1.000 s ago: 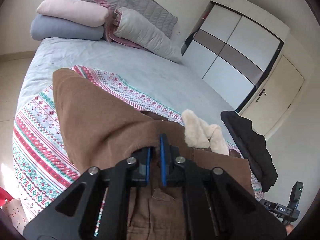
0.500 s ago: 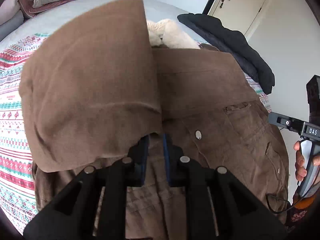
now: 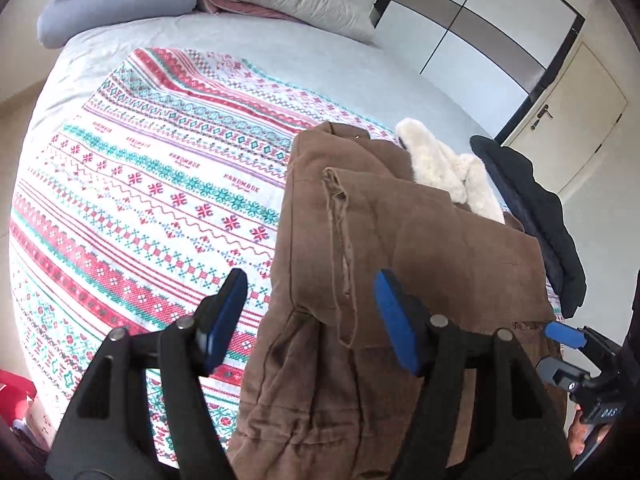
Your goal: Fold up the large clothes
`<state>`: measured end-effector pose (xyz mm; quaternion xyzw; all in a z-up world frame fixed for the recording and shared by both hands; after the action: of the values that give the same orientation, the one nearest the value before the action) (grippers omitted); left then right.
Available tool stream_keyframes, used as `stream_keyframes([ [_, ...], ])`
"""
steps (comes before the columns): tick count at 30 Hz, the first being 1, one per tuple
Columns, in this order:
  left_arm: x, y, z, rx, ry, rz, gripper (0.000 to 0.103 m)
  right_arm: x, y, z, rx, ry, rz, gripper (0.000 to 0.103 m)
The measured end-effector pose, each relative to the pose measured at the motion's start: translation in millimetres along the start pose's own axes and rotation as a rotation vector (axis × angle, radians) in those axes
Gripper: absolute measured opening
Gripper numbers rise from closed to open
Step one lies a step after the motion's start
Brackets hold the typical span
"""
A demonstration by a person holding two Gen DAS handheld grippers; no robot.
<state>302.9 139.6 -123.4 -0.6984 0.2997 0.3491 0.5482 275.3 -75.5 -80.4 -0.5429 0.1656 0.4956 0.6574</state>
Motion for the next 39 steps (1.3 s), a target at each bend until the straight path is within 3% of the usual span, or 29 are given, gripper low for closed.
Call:
stream_keyframes([
  [4,8,4,1,-0.008,-0.063,0.032,0.069,53,-12,45,-0.18,0.048,0.06,0.087],
  [6,10,4,3,-0.012,-0.092,0.035,0.082,75,-16,59,-0.248,0.07,0.08,0.086],
  [9,13,4,7,-0.018,-0.134,0.026,0.082,100,-20,71,-0.354,0.14,0.081,0.082],
  [11,15,3,8,-0.021,-0.146,0.032,0.083,109,-22,72,-0.405,0.183,0.082,0.065],
  [13,17,3,7,-0.015,-0.153,0.035,0.083,113,-26,69,-0.409,0.171,0.081,0.03],
  [15,19,5,6,-0.003,-0.16,0.036,0.083,106,-32,60,-0.362,0.124,0.057,0.012],
  [16,19,4,6,0.0,-0.162,0.035,0.083,100,-36,54,-0.319,0.098,0.033,0.009],
  [19,19,4,6,-0.006,-0.151,0.03,0.083,68,-47,24,-0.167,0.034,-0.07,0.008],
  [24,23,5,4,-0.02,-0.132,0.045,0.083,14,-44,-58,0.117,0.051,-0.204,0.009],
  [26,23,4,1,-0.019,-0.114,0.042,0.083,-3,-34,-94,0.235,0.021,-0.234,0.013],
  [29,19,3,-6,-0.01,-0.066,0.01,0.083,-18,-17,-143,0.441,-0.118,-0.269,0.036],
  [31,17,2,-14,0.008,-0.034,-0.018,0.081,-24,-10,-164,0.54,-0.163,-0.303,0.052],
  [35,25,9,-34,0.067,0.022,0.008,0.061,-15,-20,-158,0.541,-0.195,-0.284,0.054],
  [36,28,10,-38,0.079,0.017,0.019,0.056,-9,-25,-145,0.497,-0.187,-0.262,0.055],
  [39,25,9,-41,0.094,-0.025,0.004,0.056,12,-37,-89,0.283,-0.144,-0.173,0.058],
])
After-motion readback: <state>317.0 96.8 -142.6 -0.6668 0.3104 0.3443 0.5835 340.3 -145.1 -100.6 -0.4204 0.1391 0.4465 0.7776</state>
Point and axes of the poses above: each gripper's, at about its wrist camera, not at the fingertips, and x roughly the way its jaws point, z to its left, y to its underside, the point moved 3 cm from there along x, roughly the way its jaws point, and after that the axes turned 14 degrees about -y, right-handed, at the moved point
